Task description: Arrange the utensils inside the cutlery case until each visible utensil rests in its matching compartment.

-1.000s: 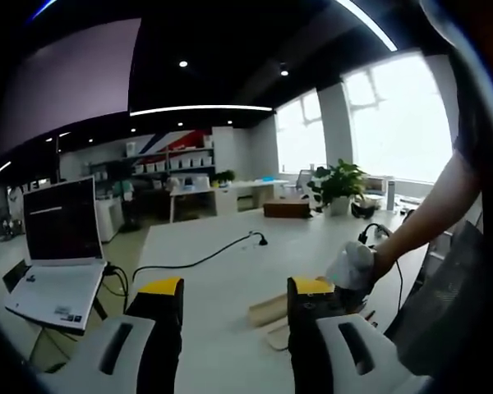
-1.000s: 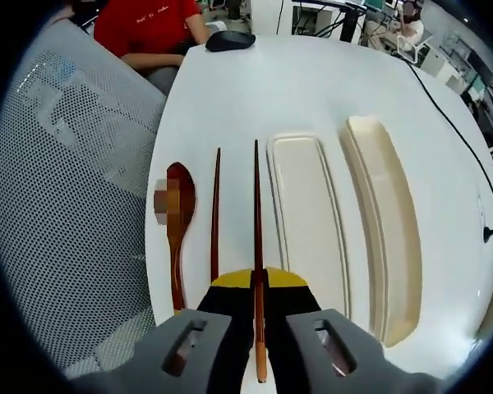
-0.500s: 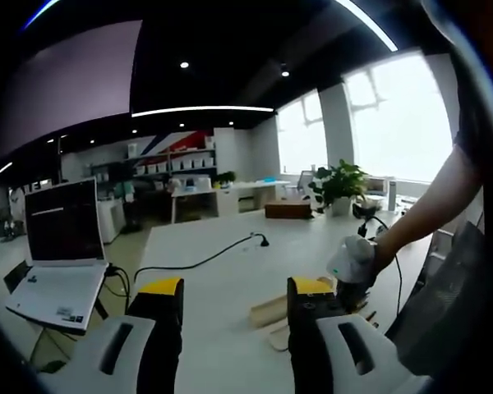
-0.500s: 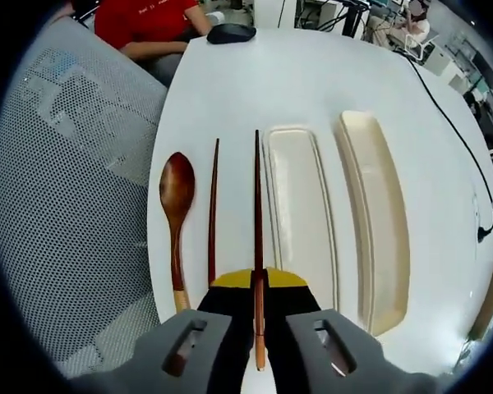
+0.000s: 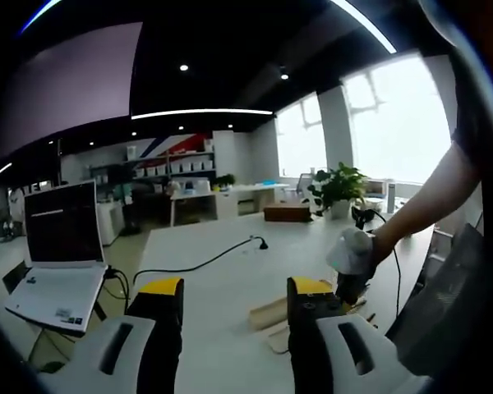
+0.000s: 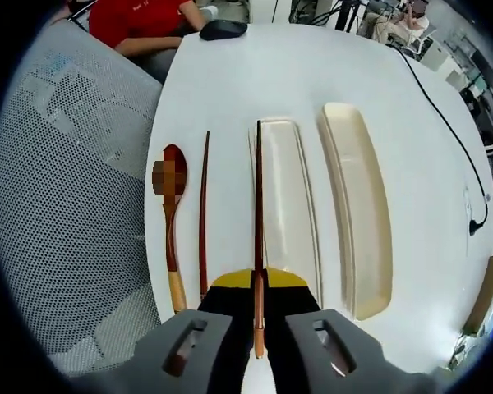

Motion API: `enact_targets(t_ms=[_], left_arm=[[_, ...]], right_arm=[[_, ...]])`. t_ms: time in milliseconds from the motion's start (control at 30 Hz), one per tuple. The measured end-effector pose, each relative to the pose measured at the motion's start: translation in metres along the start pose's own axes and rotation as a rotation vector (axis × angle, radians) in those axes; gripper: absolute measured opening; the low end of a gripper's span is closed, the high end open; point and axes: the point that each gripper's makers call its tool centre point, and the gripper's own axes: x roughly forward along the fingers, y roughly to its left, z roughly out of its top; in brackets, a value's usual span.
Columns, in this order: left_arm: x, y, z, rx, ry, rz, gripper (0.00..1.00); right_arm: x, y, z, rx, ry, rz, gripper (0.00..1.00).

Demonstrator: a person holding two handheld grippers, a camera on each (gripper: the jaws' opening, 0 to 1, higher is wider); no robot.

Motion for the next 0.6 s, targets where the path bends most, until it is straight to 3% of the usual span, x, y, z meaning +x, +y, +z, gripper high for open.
enact_targets(t_ms=[400,600], left_arm=[[-0.001,-0.001,0.003,-0.009,-0.015,-0.003,0.52],[-0.001,0.002,0.003,-0.008,-0.016,0.006,0.52]], right_arm=[[-0.013,-0.012,-0.008,0.004,0.035,-0.027,0.0],[-0.009,-0.017,-0.011,0.008,0.054,-0.031,0.0]])
